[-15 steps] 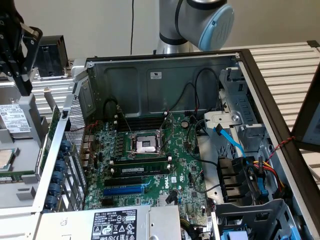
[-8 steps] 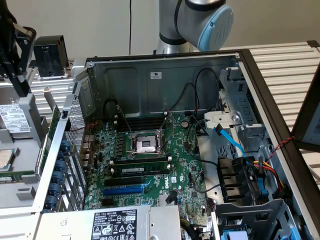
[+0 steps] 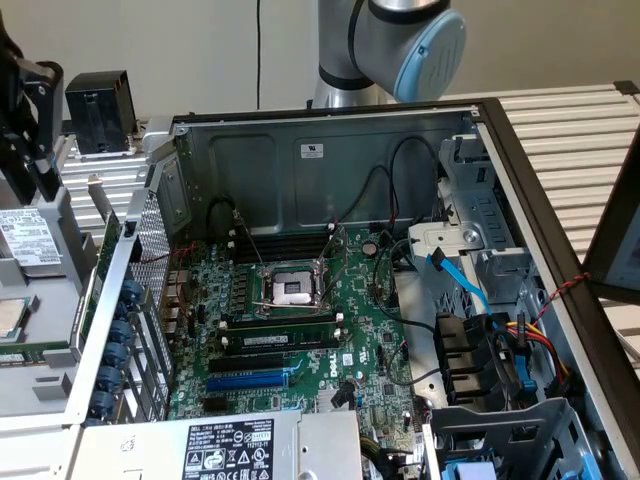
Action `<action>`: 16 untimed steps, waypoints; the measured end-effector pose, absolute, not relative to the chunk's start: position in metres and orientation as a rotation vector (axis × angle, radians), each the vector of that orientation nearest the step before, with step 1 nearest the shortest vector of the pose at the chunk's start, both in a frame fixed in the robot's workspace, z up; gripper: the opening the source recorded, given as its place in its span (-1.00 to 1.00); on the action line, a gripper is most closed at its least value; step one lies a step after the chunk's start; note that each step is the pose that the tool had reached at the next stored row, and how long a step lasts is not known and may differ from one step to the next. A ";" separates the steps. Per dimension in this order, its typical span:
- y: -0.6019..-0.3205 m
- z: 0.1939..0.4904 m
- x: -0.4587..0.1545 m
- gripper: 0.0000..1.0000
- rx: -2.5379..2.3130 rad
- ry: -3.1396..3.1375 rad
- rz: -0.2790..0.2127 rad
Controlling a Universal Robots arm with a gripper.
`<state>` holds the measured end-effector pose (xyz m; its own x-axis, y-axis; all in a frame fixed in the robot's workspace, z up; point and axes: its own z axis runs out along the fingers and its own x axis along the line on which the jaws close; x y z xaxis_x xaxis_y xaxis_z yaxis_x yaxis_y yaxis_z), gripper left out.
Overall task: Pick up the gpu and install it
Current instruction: 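Reach for the gpu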
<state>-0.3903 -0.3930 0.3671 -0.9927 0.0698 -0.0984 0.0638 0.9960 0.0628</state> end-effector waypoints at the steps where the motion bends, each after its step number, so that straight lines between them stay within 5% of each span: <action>1: -0.393 0.365 -0.392 -0.40 0.102 3.038 0.091; 4: -0.393 0.360 -0.394 -0.15 0.102 3.037 0.091; 16: -0.391 0.345 -0.405 -0.15 0.103 3.022 0.134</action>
